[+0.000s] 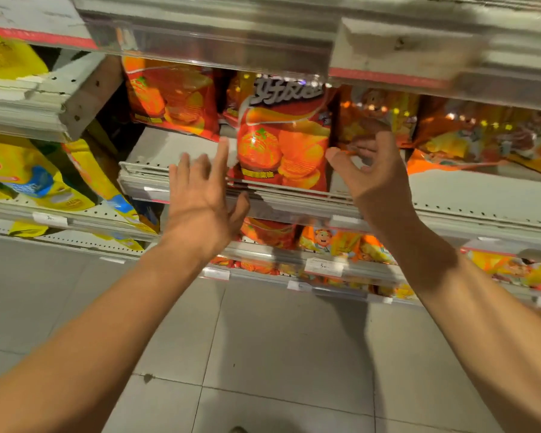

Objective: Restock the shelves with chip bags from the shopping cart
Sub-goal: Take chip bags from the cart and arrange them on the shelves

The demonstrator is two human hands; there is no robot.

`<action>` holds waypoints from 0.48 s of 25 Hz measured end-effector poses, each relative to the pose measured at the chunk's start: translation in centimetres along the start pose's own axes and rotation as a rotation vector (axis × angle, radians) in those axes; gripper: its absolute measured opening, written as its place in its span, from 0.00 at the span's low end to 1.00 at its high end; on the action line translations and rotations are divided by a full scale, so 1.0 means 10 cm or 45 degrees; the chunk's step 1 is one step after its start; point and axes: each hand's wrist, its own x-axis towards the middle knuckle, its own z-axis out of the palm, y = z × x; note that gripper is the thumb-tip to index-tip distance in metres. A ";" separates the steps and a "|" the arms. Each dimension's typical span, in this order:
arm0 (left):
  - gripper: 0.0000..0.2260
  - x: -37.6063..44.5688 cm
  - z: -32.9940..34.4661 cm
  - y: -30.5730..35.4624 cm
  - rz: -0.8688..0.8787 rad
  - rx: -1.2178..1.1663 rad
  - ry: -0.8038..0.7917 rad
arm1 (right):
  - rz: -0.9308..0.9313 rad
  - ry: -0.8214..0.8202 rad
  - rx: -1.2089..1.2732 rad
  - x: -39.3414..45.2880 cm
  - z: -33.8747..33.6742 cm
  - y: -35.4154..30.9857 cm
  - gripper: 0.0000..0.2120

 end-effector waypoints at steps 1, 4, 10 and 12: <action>0.37 -0.07 0.01 0.12 0.022 -0.086 0.068 | -0.005 0.013 0.003 -0.08 -0.16 0.04 0.22; 0.36 -0.30 0.10 0.71 0.256 -0.172 0.148 | 0.016 0.010 -0.059 -0.35 -0.82 0.20 0.26; 0.29 -0.71 0.35 2.51 0.559 -0.322 -0.036 | 0.158 0.205 -0.181 -1.21 -2.97 0.82 0.21; 0.28 -0.89 0.39 3.32 0.721 -0.323 -0.121 | 0.305 0.298 -0.194 -1.51 -3.81 1.00 0.20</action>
